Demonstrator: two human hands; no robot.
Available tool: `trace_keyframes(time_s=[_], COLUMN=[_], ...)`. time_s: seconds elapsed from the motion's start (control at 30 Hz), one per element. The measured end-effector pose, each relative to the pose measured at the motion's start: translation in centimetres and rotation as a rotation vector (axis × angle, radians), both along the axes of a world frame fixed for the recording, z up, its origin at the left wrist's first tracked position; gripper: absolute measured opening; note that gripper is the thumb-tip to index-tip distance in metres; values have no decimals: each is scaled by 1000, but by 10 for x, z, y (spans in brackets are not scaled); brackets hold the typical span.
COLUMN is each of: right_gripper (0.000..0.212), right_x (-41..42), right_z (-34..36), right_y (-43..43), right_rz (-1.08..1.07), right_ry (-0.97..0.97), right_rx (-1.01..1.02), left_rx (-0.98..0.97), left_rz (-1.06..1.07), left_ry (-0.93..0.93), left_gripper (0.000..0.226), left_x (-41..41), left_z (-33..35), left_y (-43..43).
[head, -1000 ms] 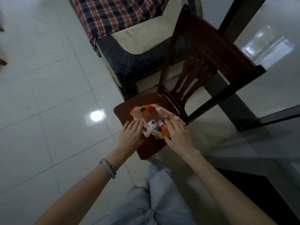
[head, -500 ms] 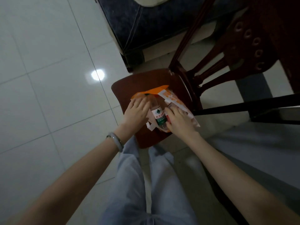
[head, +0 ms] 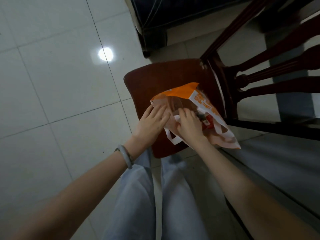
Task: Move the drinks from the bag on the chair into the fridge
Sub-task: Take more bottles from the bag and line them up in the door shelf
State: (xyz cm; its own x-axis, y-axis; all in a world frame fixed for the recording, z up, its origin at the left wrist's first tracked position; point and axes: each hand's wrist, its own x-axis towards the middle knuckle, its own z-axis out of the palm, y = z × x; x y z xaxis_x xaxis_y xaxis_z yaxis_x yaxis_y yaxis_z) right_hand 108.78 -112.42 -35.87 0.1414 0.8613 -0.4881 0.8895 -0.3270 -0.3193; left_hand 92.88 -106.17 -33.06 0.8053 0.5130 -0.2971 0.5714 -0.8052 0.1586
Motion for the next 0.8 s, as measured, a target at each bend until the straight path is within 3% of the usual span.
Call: trace_keyframes(time_s=[0.1, 0.27, 0.5, 0.57, 0.8], right_gripper=[45, 65, 79, 76, 36], right_x=[-7, -12, 0, 1, 23], right_z=[-24, -53, -68, -68, -21], right_y=[12, 23, 36, 39, 21], right_rz=[-139, -307, -367, -373, -394], right_ry=[-47, -33, -4, 15, 185], right_rx=[-82, -89, -213, -251, -245], left_rx=[-18, 3, 51, 46, 64], left_rz=[-36, -57, -105, -134, -243], left_ry=[-13, -279, -427, -433, -480], left_gripper=[48, 17, 10, 11, 12], left_x=[-5, -18, -17, -15, -7], left_z=[-12, -32, -29, -25, -4], left_y=[-5, -14, -12, -12, -17])
